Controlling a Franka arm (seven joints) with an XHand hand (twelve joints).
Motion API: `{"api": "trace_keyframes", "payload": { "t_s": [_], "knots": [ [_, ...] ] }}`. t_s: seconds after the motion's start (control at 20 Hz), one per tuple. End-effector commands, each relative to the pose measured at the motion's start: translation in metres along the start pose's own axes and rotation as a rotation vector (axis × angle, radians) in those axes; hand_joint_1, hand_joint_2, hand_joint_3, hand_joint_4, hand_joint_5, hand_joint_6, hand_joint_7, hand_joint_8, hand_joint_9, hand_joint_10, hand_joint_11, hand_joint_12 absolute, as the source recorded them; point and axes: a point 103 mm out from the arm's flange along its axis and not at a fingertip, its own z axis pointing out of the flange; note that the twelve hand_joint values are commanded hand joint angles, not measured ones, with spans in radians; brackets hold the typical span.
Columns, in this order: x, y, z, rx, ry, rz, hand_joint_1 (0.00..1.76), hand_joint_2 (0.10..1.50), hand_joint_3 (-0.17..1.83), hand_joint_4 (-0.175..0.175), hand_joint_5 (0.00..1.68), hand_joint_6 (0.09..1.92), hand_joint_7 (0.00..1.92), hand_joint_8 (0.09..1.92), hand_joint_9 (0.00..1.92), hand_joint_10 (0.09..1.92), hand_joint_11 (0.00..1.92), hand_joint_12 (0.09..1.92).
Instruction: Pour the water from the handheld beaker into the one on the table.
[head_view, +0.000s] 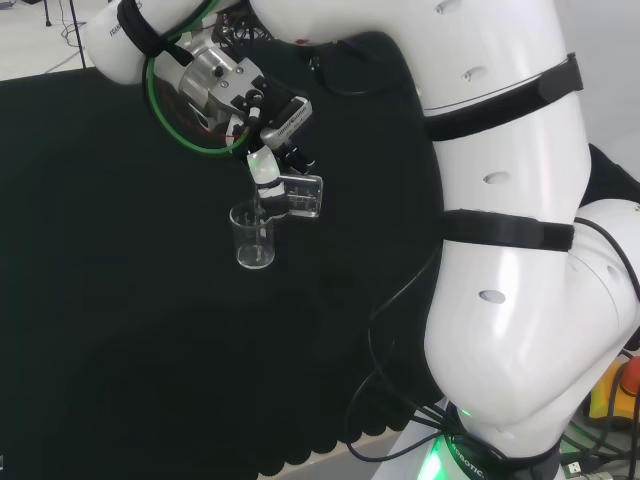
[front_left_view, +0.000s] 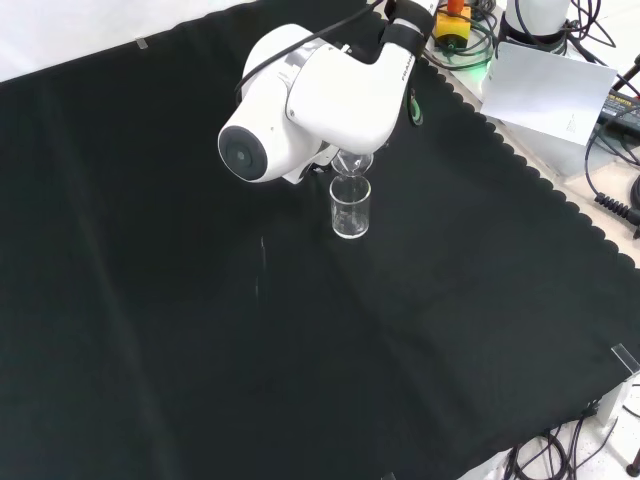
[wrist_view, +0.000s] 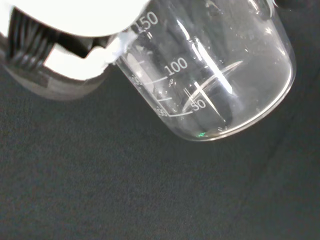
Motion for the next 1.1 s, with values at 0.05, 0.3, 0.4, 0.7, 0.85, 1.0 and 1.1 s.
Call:
{"api": "trace_keyframes", "payload": {
  "t_s": [0.05, 0.3, 0.4, 0.7, 0.85, 1.0, 1.1],
  "knots": [
    [0.0021, -0.0002, -0.0002, 0.014, -0.009, 0.003, 1.31, 0.59, 0.78, -0.175, 1.27, 0.71, 1.32, 0.69, 1.72, 0.11, 1.46, 0.63],
    [0.0044, -0.0001, -0.0014, 0.024, -0.017, 0.007, 1.31, 0.59, 0.78, -0.175, 1.27, 0.71, 1.32, 0.69, 1.72, 0.12, 1.46, 0.63],
    [0.0036, -0.0004, -0.0012, 0.022, -0.016, 0.007, 1.31, 0.59, 0.78, -0.175, 1.27, 0.71, 1.32, 0.69, 1.72, 0.12, 1.46, 0.63],
    [0.0033, -0.0008, -0.0019, 0.011, -0.027, 0.019, 1.31, 0.59, 0.78, -0.175, 1.26, 0.72, 1.32, 0.7, 1.71, 0.12, 1.46, 0.63],
    [0.0051, -0.0012, -0.0024, 0.009, -0.055, 0.033, 1.31, 0.59, 0.78, -0.175, 1.26, 0.72, 1.32, 0.7, 1.71, 0.12, 1.46, 0.63],
    [0.0088, -0.0028, -0.0041, 0.001, -0.08, 0.044, 1.31, 0.59, 0.78, -0.175, 1.26, 0.72, 1.31, 0.7, 1.71, 0.12, 1.46, 0.63],
    [0.011, -0.0038, -0.0055, -0.002, -0.091, 0.046, 1.2, 0.6, 0.77, 0.032, 1.26, 0.74, 1.44, 0.69, 1.72, 0.13, 1.47, 0.64]
  ]
}}
